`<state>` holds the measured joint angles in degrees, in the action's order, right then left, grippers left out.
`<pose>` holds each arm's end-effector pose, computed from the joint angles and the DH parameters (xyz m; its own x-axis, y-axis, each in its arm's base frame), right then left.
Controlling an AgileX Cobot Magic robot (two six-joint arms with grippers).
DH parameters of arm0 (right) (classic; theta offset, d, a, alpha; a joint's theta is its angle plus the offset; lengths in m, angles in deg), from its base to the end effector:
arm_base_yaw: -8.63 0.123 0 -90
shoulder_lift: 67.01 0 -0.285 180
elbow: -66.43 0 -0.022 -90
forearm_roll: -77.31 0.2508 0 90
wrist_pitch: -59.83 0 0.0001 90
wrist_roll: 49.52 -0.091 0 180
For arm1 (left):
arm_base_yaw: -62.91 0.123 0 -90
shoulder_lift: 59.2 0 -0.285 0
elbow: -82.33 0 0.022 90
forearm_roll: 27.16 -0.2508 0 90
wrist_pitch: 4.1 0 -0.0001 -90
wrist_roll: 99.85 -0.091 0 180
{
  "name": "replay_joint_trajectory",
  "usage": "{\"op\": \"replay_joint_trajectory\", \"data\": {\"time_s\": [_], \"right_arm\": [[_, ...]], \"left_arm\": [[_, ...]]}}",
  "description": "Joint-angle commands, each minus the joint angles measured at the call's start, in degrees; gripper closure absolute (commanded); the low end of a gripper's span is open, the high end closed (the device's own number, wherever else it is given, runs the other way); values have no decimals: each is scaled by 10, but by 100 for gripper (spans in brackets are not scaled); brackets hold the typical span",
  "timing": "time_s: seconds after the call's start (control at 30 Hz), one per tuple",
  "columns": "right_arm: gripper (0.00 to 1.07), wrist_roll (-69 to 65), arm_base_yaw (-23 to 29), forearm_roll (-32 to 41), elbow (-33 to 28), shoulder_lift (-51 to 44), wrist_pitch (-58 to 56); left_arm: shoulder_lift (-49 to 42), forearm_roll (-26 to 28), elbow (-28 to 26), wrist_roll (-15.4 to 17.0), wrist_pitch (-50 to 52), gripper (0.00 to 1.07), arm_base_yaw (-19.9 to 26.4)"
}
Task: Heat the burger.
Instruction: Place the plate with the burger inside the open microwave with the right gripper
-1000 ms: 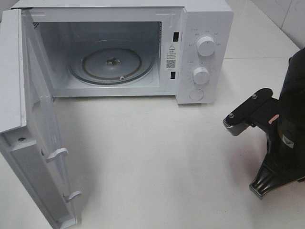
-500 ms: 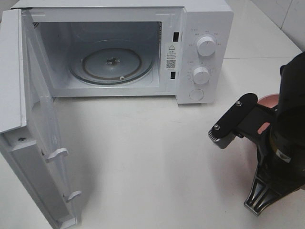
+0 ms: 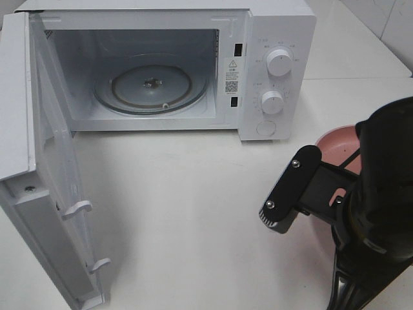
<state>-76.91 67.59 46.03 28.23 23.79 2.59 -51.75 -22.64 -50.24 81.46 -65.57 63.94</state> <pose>0.1422 0.1592 0.1854 -0.6331 -0.7733 -0.0348 -0.6865 0.5817 -0.4364 -0.0086 -0.0065 0.2820 -0.4445 -0.0684 -0.8932 0.0173 0.9962 -0.0849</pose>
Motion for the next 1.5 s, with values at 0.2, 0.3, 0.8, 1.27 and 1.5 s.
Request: {"op": "replay_joint_trajectory", "data": {"time_s": [0.2,0.3,0.8,1.27,1.5], "right_arm": [[107,-10,36,-56,-1,-3,-44],[107,-7,36,-56,-1,-3,-44],[107,20,102,-70,-1,-3,-34],[107,91,115,-68,-1,-3,-10],[107,109,115,-69,-1,-3,11]], "left_arm": [[-9,4,1,0,1,9,-3],[-9,4,1,0,1,9,-3],[-9,4,1,0,1,9,-3],[-9,4,1,0,1,9,-3],[-9,4,1,0,1,9,-3]]}}
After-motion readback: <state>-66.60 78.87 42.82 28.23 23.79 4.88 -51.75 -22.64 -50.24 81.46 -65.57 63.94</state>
